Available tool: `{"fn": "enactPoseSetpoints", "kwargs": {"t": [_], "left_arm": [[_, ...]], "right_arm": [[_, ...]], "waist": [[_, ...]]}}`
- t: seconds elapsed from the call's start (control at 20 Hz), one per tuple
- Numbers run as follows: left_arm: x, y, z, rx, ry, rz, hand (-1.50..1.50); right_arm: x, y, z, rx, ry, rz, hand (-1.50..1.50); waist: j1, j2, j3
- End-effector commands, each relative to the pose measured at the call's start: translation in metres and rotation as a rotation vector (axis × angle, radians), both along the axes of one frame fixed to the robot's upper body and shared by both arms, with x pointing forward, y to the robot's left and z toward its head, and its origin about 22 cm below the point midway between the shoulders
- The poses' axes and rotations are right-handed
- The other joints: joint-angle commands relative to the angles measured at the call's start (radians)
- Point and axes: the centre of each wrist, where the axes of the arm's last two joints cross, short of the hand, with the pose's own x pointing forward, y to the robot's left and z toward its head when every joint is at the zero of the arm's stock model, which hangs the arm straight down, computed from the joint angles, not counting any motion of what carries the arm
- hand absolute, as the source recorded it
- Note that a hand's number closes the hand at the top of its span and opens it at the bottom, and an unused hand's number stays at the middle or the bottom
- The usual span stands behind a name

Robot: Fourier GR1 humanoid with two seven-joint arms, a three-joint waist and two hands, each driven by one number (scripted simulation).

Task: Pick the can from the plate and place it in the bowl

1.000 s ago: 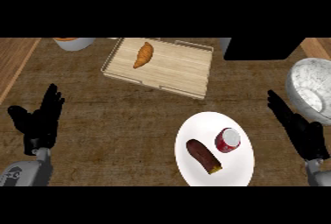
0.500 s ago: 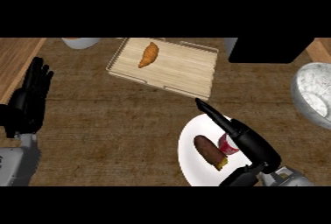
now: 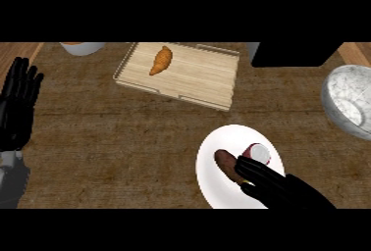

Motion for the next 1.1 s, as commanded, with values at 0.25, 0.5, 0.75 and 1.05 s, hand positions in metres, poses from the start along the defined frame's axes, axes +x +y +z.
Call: {"fn": "enactPoseSetpoints", "kwargs": {"t": [0.25, 0.5, 0.75, 1.05], "left_arm": [[-0.004, 0.002, -0.007, -0.004, -0.008, 0.01, 0.0], [-0.002, 0.006, 0.014, 0.012, -0.015, -0.01, 0.0], [0.005, -0.001, -0.009, 0.0, 0.002, -0.014, 0.0], [0.005, -0.014, -0.009, -0.006, -0.013, -0.016, 0.0]], "right_arm": [[-0.015, -0.041, 0.088, -0.405, -0.105, -0.176, -1.5], [-0.015, -0.048, 0.122, -0.752, -0.083, -0.147, -1.5], [-0.005, -0.054, 0.132, -0.938, -0.061, -0.087, -1.5], [0.008, -0.042, 0.129, -0.993, -0.026, -0.091, -1.5]], "waist": [[-0.002, 0.004, -0.002], [0.007, 0.003, -0.002], [0.011, 0.01, -0.001], [0.021, 0.009, -0.001]]}}
